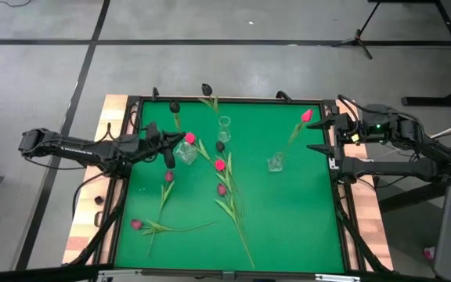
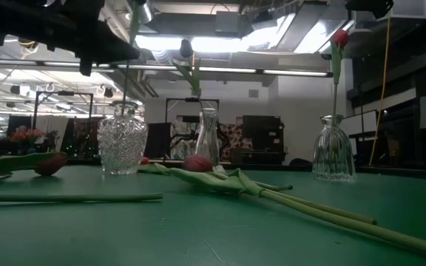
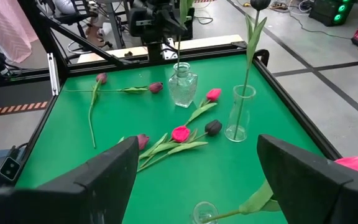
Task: Sort flowers into vase by color
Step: Put the right black tulip into the bottom left transparent vase
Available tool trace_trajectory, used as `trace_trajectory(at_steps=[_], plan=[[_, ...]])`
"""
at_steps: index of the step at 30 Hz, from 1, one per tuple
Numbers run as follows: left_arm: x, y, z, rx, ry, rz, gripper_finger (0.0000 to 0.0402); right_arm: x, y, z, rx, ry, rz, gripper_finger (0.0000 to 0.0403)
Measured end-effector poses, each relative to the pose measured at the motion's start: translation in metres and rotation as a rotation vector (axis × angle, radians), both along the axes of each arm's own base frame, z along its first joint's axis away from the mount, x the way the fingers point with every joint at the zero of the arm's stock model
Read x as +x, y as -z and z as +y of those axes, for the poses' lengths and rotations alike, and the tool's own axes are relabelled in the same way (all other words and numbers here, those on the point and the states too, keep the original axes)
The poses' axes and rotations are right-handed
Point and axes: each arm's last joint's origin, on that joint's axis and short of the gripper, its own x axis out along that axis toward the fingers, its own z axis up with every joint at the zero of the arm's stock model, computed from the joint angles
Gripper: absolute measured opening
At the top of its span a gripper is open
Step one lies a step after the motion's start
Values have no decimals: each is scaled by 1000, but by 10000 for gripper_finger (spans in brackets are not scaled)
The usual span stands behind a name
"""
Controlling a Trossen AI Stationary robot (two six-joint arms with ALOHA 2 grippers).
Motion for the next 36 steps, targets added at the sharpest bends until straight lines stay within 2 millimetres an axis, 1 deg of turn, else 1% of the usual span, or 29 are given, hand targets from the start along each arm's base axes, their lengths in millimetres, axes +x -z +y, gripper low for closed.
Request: trace_trajectory(at_steps=[3, 5, 9, 12, 15, 21, 24, 27, 30, 36], plan=[[0, -1, -1, 13, -13, 0, 12, 0, 0, 0, 2, 0, 0, 325], [-1, 2, -1, 13, -12, 4, 12, 0, 0, 0, 2, 0, 0, 325], [-6, 24, -1, 5, -38, -18, 12, 0, 0, 0, 2, 0, 0, 325], [-15, 40, 0, 5, -59, -108, 12, 0, 0, 0, 2, 0, 0, 325], [-24, 50, 1, 19, -63, -196, 12, 0, 0, 0, 1, 1, -1, 325], [-23, 50, -1, 25, -15, -181, 12, 2, -1, -1, -6, 4, -30, 325], [-23, 51, -1, 26, -5, -173, 15, 6, 2, -1, -7, 1, -34, 325], [-22, 53, -1, 12, 17, -159, 39, 9, 8, -2, -5, 1, -27, 325], [-22, 53, -1, 5, 21, -162, 75, 12, 13, -3, -4, 0, -25, 325], [-21, 50, -2, -2, 21, -177, 143, 13, 12, -3, -15, -1, -46, 325]])
